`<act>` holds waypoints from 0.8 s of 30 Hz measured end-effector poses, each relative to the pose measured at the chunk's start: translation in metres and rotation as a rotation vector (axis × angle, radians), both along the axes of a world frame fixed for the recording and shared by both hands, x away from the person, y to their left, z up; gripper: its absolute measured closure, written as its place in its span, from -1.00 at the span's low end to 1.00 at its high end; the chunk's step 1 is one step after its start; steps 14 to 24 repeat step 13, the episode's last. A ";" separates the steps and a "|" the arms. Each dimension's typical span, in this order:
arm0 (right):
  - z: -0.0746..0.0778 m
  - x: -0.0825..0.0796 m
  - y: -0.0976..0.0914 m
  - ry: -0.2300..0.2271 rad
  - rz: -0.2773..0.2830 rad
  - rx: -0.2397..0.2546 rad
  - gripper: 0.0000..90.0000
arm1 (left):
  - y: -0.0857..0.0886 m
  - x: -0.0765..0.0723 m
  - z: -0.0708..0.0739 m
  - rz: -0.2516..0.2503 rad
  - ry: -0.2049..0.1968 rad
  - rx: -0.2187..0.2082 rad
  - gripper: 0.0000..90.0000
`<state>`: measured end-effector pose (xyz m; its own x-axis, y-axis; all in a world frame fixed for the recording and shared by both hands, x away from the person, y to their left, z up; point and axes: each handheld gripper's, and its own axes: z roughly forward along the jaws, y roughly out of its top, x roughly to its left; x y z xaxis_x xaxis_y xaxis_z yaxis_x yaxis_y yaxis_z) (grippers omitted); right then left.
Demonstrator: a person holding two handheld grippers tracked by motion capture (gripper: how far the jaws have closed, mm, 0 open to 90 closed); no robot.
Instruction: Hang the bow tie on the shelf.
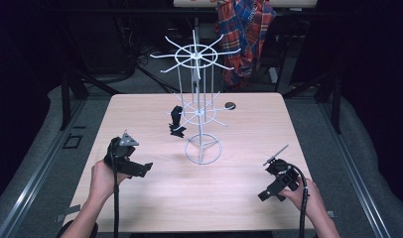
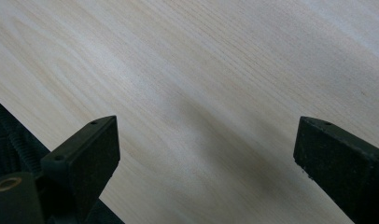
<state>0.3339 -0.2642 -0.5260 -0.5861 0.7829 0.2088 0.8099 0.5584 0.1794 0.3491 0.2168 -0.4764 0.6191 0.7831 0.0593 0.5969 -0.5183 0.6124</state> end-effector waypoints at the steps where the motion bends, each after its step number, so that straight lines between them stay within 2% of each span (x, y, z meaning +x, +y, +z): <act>1: 0.000 0.000 0.000 0.002 0.007 -0.007 -0.85 | 0.002 -0.001 -0.002 0.006 0.007 0.004 -0.96; 8: 0.000 0.000 0.000 -0.003 0.008 -0.017 -0.84 | 0.009 -0.002 -0.014 0.014 0.061 0.048 -0.99; 9: 0.000 0.000 0.001 0.000 0.012 -0.012 -0.84 | 0.009 0.000 -0.015 0.018 0.061 0.046 -0.99; 10: 0.000 0.001 0.001 0.001 0.012 -0.013 -0.83 | 0.014 0.003 -0.017 0.026 0.085 -0.004 -0.99; 11: -0.001 0.001 0.000 -0.003 0.007 -0.014 -0.83 | 0.014 0.003 -0.017 0.026 0.085 -0.004 -0.99; 12: -0.001 0.001 0.000 -0.003 0.007 -0.014 -0.83 | 0.017 0.005 -0.017 0.026 0.098 -0.032 -0.99; 13: -0.001 0.001 0.000 0.004 0.015 -0.022 -0.82 | 0.019 0.006 -0.017 0.043 0.090 -0.041 -0.99; 24: -0.001 0.001 0.000 0.004 0.015 -0.022 -0.82 | 0.019 0.006 -0.017 0.043 0.090 -0.041 -0.99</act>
